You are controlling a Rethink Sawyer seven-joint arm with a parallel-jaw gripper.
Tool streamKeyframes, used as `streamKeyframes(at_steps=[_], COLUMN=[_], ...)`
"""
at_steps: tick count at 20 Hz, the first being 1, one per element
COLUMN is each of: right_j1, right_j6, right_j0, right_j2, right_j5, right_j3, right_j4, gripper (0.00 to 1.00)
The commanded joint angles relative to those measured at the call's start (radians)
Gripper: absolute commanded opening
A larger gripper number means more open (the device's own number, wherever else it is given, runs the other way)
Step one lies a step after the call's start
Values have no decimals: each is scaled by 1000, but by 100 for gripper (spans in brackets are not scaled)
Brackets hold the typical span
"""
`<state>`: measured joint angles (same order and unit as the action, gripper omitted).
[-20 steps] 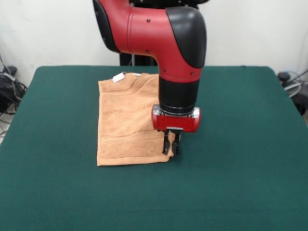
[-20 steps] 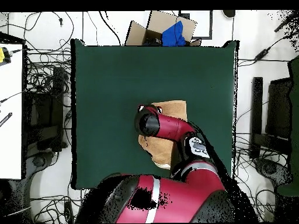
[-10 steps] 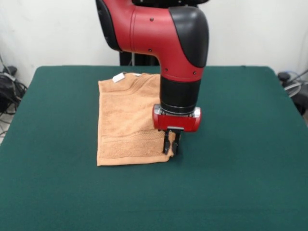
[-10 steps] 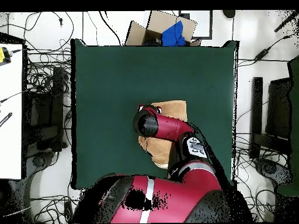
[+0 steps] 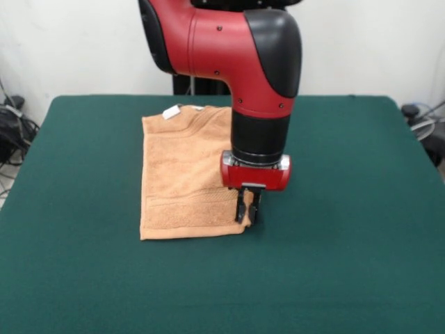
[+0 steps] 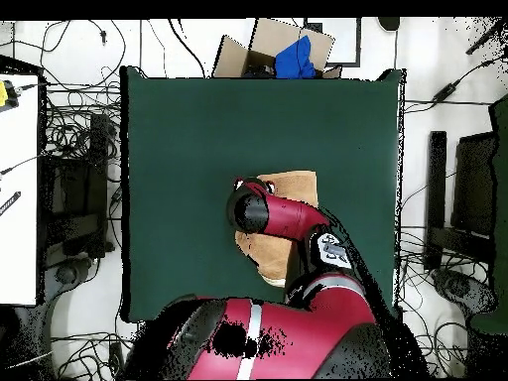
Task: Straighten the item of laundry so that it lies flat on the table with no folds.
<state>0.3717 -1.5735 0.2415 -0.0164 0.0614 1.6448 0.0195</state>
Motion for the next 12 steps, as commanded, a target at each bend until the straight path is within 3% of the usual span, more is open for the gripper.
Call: streamKeyframes(at_steps=[1, 12], right_j1=[-27, -7], right_j6=[-136, 81], right_j0=[-2, 184], right_j2=[-30, -71], right_j5=[50, 190], right_j3=[18, -84], right_j4=[12, 136], gripper=[0, 0])
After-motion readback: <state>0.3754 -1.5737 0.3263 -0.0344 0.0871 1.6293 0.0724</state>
